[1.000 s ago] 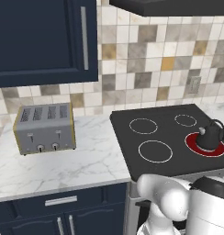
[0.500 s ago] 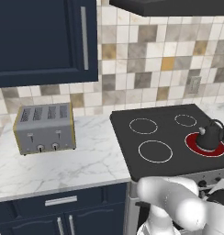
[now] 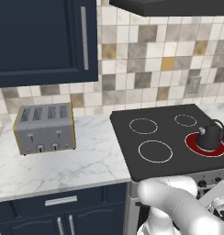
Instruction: The kettle is done boiling. Turn off the stove, then wait for 300 timesteps before moving the kettle to the dining table.
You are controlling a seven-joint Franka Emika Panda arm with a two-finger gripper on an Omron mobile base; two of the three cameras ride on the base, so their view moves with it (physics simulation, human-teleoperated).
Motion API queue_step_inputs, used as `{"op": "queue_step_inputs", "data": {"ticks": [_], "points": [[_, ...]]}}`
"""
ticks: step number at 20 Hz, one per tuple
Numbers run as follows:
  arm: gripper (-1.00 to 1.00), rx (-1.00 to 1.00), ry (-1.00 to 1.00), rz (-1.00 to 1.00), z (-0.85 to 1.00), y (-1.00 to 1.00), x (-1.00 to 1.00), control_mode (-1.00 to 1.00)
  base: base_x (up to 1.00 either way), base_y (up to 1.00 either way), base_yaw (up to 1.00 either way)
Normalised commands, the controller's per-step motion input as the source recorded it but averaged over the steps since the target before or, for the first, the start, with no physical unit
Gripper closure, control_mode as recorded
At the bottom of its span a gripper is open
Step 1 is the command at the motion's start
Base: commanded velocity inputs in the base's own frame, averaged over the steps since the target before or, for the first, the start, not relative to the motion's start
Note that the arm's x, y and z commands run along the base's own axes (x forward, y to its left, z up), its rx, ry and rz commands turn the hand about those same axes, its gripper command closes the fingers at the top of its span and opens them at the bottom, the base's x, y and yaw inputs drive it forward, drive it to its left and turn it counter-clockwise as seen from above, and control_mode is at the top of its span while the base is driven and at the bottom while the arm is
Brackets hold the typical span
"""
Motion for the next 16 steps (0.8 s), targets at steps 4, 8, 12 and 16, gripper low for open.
{"op": "queue_step_inputs", "data": {"ticks": [4, 8, 12, 16], "points": [[-1.00, 0.00, -0.04, 0.00, -0.21, -0.16, 0.11, -1.00, 0.00, 0.00, 0.00], [-1.00, 0.00, 0.00, 0.00, -0.20, -0.08, 0.21, -1.00, 0.00, 0.00, 0.00], [-1.00, 0.00, 0.00, 0.00, -0.14, -0.04, 0.25, -1.00, 0.00, 0.00, 0.00], [-1.00, 0.00, 0.00, 0.01, -0.15, 0.00, 0.25, -1.00, 0.00, 0.00, 0.00]]}}
